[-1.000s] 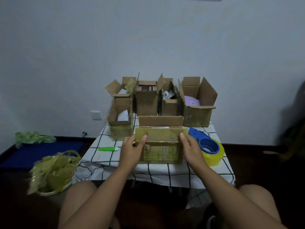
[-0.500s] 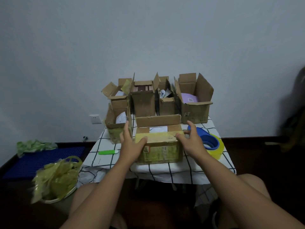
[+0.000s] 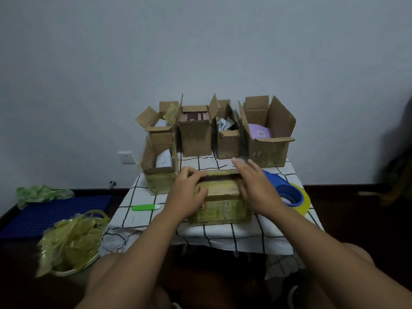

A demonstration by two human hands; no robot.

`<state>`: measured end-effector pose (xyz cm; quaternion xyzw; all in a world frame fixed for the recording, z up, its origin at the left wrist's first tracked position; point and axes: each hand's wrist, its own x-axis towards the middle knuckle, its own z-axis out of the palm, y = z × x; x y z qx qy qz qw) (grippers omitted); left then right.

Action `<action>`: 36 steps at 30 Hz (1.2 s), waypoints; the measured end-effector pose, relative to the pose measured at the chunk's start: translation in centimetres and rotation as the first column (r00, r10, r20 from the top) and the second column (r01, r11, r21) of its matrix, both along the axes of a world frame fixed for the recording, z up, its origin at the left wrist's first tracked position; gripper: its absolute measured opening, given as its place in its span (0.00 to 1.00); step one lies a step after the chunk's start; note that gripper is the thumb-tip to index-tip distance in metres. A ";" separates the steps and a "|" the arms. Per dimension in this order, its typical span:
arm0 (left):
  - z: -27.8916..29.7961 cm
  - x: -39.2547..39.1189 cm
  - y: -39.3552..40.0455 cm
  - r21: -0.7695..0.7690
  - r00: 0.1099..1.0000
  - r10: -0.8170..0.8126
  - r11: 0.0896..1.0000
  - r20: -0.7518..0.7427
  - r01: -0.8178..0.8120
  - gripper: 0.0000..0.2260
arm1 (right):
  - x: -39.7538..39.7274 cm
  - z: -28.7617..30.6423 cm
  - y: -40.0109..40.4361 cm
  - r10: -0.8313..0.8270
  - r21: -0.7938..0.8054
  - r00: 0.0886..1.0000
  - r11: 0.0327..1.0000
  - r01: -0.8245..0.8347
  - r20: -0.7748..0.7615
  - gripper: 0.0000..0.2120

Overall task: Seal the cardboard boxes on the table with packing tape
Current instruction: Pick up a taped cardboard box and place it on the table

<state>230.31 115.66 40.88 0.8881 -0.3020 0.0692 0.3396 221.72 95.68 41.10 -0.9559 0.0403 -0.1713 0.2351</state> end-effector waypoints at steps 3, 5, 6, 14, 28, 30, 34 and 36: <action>-0.4 -0.4 0.0 0.020 1.000 0.007 1.000 0.017 -0.008 0.15 | -0.6 -0.4 0.4 -0.009 -0.051 1.000 0.999 0.010 0.013 0.17; -0.6 -0.6 0.0 0.066 0.999 0.009 0.998 0.048 -0.012 0.15 | -1.2 -0.2 0.3 0.034 -0.048 0.999 0.998 -0.033 0.010 0.16; -0.5 -0.9 0.0 0.095 0.997 0.000 0.995 0.072 -0.007 0.16 | -1.4 -0.1 0.0 0.066 -0.071 0.997 0.995 -0.068 -0.029 0.18; -0.6 -2.0 0.6 0.487 0.981 -0.085 0.873 0.176 -0.012 0.38 | -1.6 -0.3 -0.8 0.102 -0.244 0.971 0.957 -0.155 -0.217 0.32; -0.3 -2.2 -0.1 0.497 0.998 -0.012 0.868 0.058 -0.019 0.34 | -1.6 -0.8 0.3 -0.014 -0.289 0.964 0.955 -0.065 -0.264 0.38; -0.2 -2.2 -0.3 0.517 0.998 -0.012 0.856 0.069 -0.026 0.35 | -1.5 -0.9 0.2 -0.022 -0.296 0.968 0.954 -0.055 -0.249 0.38; -0.4 -2.5 -0.2 0.509 0.998 -0.012 0.860 0.066 -0.023 0.34 | -1.8 -0.5 -0.2 0.042 -0.223 0.966 0.970 -0.101 -0.257 0.39; -0.5 -2.3 0.0 0.478 0.998 -0.008 0.878 0.061 -0.022 0.33 | -2.4 -0.3 -0.9 0.070 -0.024 0.983 0.997 -0.075 -0.171 0.40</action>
